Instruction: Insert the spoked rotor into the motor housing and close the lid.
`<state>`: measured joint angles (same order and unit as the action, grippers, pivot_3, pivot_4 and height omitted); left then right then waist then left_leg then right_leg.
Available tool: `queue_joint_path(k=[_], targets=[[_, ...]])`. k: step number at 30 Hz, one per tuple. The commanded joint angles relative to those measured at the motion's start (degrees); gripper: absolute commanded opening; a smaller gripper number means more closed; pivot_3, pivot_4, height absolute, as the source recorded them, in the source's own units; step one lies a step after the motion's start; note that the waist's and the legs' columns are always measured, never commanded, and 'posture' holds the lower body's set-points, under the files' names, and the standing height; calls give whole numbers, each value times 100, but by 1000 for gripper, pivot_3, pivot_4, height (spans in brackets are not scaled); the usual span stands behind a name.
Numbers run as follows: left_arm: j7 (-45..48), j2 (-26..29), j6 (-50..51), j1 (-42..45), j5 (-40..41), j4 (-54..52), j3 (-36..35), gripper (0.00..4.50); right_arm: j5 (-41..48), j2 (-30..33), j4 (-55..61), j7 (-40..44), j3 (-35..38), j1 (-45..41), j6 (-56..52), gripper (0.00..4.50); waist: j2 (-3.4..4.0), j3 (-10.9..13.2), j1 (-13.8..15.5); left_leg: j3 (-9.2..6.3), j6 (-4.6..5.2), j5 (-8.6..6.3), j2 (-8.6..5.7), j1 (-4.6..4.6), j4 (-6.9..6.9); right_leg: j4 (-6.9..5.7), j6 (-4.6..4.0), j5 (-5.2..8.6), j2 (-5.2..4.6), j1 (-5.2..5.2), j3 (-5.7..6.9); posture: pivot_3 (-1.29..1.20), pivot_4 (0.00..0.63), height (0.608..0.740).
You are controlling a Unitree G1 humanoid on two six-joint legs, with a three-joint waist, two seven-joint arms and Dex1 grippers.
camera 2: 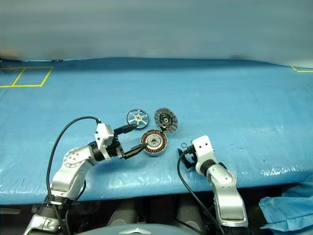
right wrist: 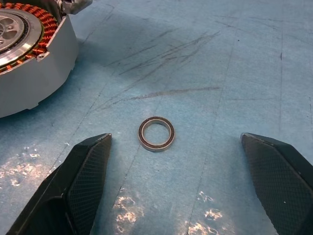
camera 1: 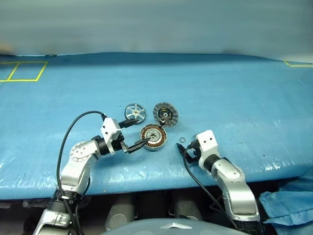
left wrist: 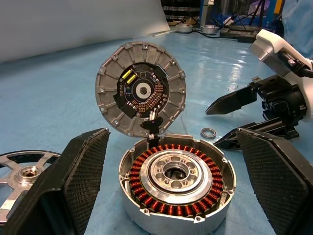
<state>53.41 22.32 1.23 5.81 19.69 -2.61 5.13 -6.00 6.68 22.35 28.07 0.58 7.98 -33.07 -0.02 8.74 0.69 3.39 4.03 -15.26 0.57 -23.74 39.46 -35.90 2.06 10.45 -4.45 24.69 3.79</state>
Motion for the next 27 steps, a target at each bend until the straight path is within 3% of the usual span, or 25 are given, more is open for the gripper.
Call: queue_joint_path(k=[1, 5, 11, 12, 19, 27], targets=[[-13, -50, -161, 11, -5, -59, 1, 4500, 220, 77, -32, -123, -16, -47, 100, 4454, 0, 0, 0, 0, 0, 0, 0, 0, 0, 0, 0, 0, 0, 0, 0, 0, 150, 740], [-14, -82, -187, -27, -25, -34, 28, 4500, 337, 183, -125, -144, -180, -88, 43, 4454, 0, 0, -2, 0, 1, 0, 0, 2, 0, 1, 0, 0, 0, -1, 0, 0, 150, 740], [-35, -117, -277, -35, -105, 42, 3, 4500, 400, 366, -229, -251, -356, -121, 47, 2592, -1, 0, -16, 0, 1, 0, 2, 3, 0, 0, -1, 1, 0, -1, 0, 0, 150, 740], [-34, -112, -290, -37, -112, 60, -2, 4500, 434, 366, -236, -277, -360, -126, 12, 2592, -1, -1, -15, 0, 1, -1, 2, 3, 0, 1, 0, 1, -1, -2, 0, 0, 150, 740], [-49, -75, -374, -73, -149, 81, -6, 4500, 605, 480, -229, -357, -431, -141, -157, 697, -1, -1, -9, -1, 1, -1, 2, 3, 0, 1, 0, 1, -2, -2, 1, 0, 150, 740], [-28, -21, -445, -102, -186, 111, -7, 4500, 819, 790, 131, -242, -616, -112, -343, 696, -1, -1, -1, -2, 3, -2, 2, 2, -3, 4, -2, 1, -3, -1, 2, 0, 150, 740]])
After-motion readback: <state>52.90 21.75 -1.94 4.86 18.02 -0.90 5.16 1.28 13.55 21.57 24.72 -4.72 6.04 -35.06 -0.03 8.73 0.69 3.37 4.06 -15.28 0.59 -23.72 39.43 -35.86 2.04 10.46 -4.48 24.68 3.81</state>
